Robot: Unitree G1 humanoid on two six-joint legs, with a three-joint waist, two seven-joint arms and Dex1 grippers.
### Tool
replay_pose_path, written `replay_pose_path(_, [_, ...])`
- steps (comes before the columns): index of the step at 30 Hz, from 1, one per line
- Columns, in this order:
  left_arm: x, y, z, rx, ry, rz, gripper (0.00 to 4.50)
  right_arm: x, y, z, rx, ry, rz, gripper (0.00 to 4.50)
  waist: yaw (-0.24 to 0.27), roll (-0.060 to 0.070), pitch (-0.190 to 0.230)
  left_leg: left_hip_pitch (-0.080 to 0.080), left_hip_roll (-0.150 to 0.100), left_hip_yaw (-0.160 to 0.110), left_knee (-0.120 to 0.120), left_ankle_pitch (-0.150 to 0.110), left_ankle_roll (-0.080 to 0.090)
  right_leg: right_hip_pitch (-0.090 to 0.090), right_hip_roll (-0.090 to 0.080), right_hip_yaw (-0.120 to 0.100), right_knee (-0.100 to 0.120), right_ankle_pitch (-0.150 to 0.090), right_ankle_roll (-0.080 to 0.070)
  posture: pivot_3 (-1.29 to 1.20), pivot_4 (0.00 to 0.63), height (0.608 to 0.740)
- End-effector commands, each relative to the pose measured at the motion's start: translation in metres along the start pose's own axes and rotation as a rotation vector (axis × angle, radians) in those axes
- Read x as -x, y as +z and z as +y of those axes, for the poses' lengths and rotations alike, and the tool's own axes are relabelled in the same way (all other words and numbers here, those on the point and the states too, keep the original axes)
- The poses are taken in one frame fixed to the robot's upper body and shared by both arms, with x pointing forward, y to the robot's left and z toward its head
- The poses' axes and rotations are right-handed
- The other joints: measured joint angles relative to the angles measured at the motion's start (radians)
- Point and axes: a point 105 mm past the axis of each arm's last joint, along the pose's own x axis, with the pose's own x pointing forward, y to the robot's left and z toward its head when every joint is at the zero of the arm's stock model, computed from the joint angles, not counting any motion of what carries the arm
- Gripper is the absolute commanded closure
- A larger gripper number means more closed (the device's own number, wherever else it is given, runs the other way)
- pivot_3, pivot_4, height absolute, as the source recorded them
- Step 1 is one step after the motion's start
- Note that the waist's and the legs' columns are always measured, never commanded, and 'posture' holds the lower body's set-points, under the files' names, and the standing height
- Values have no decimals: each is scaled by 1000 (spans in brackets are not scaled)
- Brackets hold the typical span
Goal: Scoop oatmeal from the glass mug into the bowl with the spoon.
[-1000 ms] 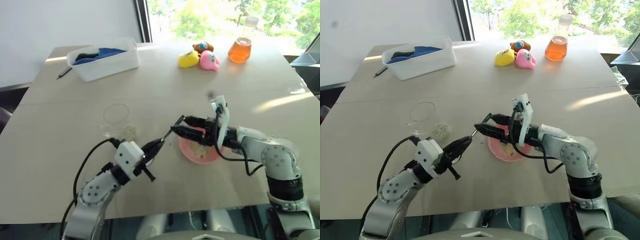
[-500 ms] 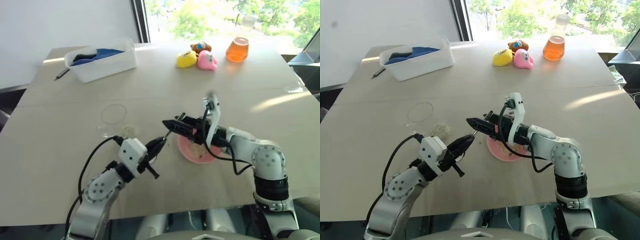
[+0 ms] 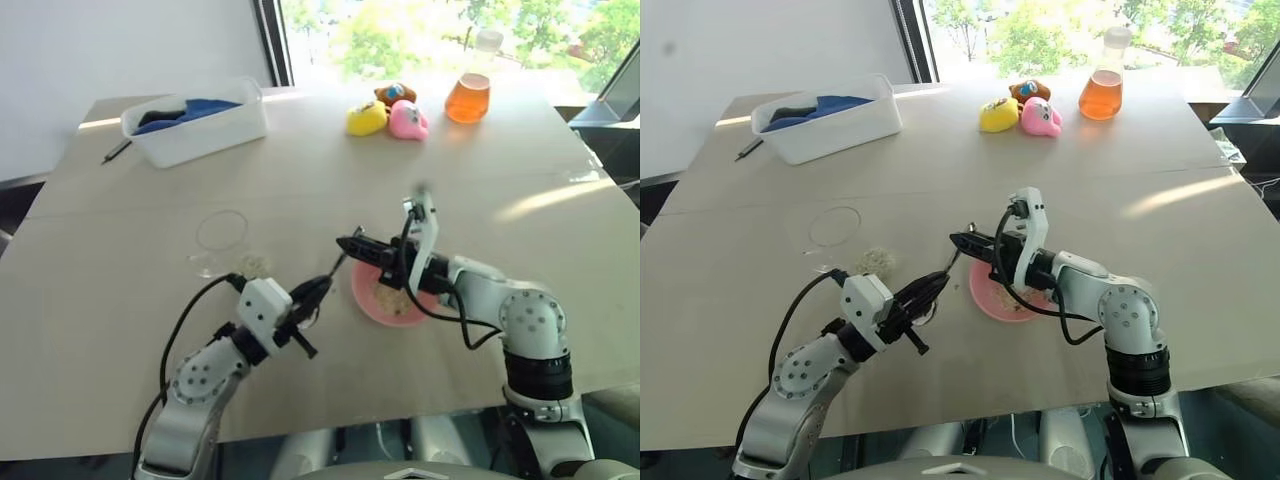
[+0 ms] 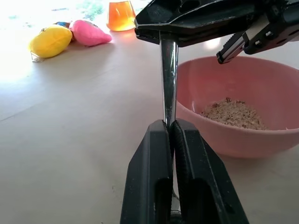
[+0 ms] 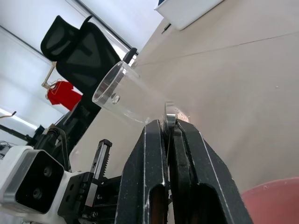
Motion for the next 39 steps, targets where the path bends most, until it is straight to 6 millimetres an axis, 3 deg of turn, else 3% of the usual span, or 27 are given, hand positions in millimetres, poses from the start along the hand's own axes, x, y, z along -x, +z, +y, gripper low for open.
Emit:
replay_pose_path(1, [7,6,14,-17,81,-24,4149,2,10,4,-5,13,-51,4498,0,0,0,0,0,0,0,0,0,0,0,0,0,0,0,0,150,740])
replay_pose_path(6, [20,3,11,-49,132,12,2367,0,19,1,-32,-4,-92,4500,-2,0,0,0,0,0,0,0,0,0,0,0,0,0,0,0,150,740])
replay_pose_path(10, [43,8,10,-41,267,30,463,2,27,-3,-43,-17,-111,4500,0,0,0,0,0,1,0,0,0,-1,0,1,0,0,0,0,150,740])
replay_pose_path(15, [82,21,25,-123,513,29,463,4,32,-10,-39,-36,-118,4500,1,0,0,-1,0,1,0,0,0,-2,0,1,0,0,0,0,150,740])
replay_pose_path(18, [92,24,35,-151,603,11,463,2,33,-10,-38,-36,-119,4500,3,0,0,-1,0,1,0,0,0,-2,0,1,0,0,0,0,150,740])
replay_pose_path(22, [107,15,64,-165,750,43,463,-1,37,-7,-33,-24,-123,4500,2,0,0,-1,0,1,0,0,0,-2,0,0,0,0,0,0,150,740])
replay_pose_path(39, [111,-2,110,-178,855,65,463,4,50,-2,-4,-28,-174,4500,0,0,0,-1,0,1,0,0,0,-2,1,1,1,0,0,0,150,740])
